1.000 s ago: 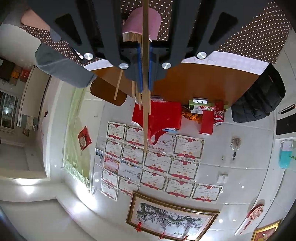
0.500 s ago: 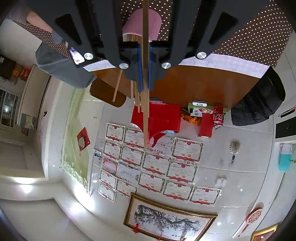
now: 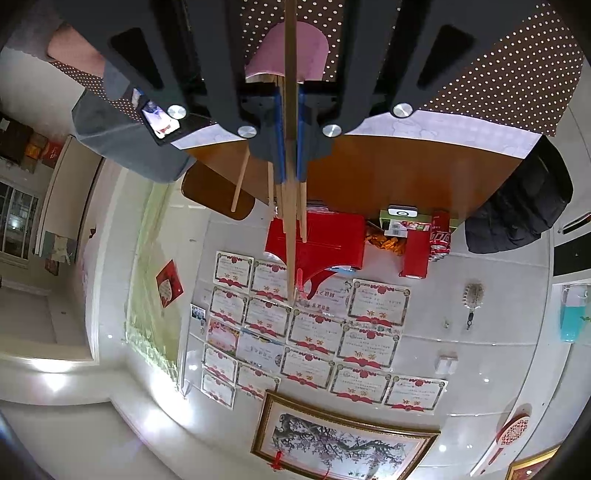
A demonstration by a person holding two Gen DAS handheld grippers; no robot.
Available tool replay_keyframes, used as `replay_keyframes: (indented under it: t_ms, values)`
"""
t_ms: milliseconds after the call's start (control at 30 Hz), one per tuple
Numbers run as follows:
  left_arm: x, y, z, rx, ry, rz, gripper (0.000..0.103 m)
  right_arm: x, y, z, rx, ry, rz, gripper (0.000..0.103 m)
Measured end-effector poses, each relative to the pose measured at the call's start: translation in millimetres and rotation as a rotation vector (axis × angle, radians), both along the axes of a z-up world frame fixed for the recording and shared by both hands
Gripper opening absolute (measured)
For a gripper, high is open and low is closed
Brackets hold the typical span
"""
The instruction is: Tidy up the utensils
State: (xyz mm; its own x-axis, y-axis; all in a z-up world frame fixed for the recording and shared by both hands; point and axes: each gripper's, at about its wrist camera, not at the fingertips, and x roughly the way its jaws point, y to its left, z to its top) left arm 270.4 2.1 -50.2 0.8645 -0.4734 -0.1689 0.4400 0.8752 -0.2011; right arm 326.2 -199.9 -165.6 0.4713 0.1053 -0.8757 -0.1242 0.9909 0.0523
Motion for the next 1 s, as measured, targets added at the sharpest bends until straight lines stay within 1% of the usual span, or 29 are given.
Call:
replay_keyframes:
  t_ms: [33,100,133,167,233,333,367,467,500,567,667,767,867,900,1000]
  values:
    - [0.4,0.9,-0.3,-0.003,0.003,0.0,0.006,2.4,4.1,0.2,-0.028,-0.011,0.011,0.007]
    - [0.6,1.5,-0.9,-0.003,0.004,0.002,0.006,4.1,7.5,1.3,-0.042,-0.019,0.019,0.006]
    - [0.7,1.9,-1.3,-0.004,0.005,0.003,0.006,2.6,6.3,1.9,-0.021,-0.023,0.018,0.006]
    - [0.8,2.4,-1.3,-0.007,0.005,0.003,0.006,-0.5,-1.2,3.3,0.032,-0.034,0.002,0.006]
    - [0.2,3.4,-1.3,-0.012,0.003,0.004,0.006,-10.1,-12.6,8.6,0.101,-0.068,-0.019,0.006]
    - [-2.2,2.7,-1.1,-0.019,-0.005,0.0,0.006,-35.9,-36.0,22.3,0.202,-0.142,-0.056,0.006]
    - [-3.2,1.9,-1.2,-0.019,-0.008,-0.001,0.006,-46.1,-44.5,31.2,0.242,-0.18,-0.065,0.006]
    - [-5.5,-2.0,0.9,-0.02,-0.017,-0.009,0.006,-68.2,-57.9,57.1,0.317,-0.284,-0.064,0.006]
    - [-6.1,-3.3,3.2,-0.026,-0.021,-0.014,0.006,-78.8,-61.3,71.5,0.346,-0.341,-0.059,0.006]
    - [-6.0,-5.4,8.6,-0.035,-0.033,-0.017,0.006,-89.7,-65.4,90.7,0.381,-0.421,-0.041,0.006]
    - [0.3,-12.4,21.2,-0.046,-0.052,-0.019,0.006,-102.4,-57.2,131.8,0.433,-0.563,-0.001,0.006]
    - [11.5,-22.0,35.9,-0.05,-0.079,-0.02,0.006,-99.7,-45.7,159.4,0.46,-0.67,0.026,0.006]
    - [27.7,-29.1,49.6,-0.077,-0.104,-0.022,0.006,-94.4,-23.7,184.3,0.476,-0.776,0.058,0.006]
    - [33.2,-30.4,53.9,-0.086,-0.12,-0.017,0.006,-97.0,-17.9,188.0,0.478,-0.8,0.064,0.006]
    - [48.0,-32.5,60.4,-0.104,-0.166,0.003,0.006,-71.4,-0.7,189.0,0.469,-0.856,0.074,0.006]
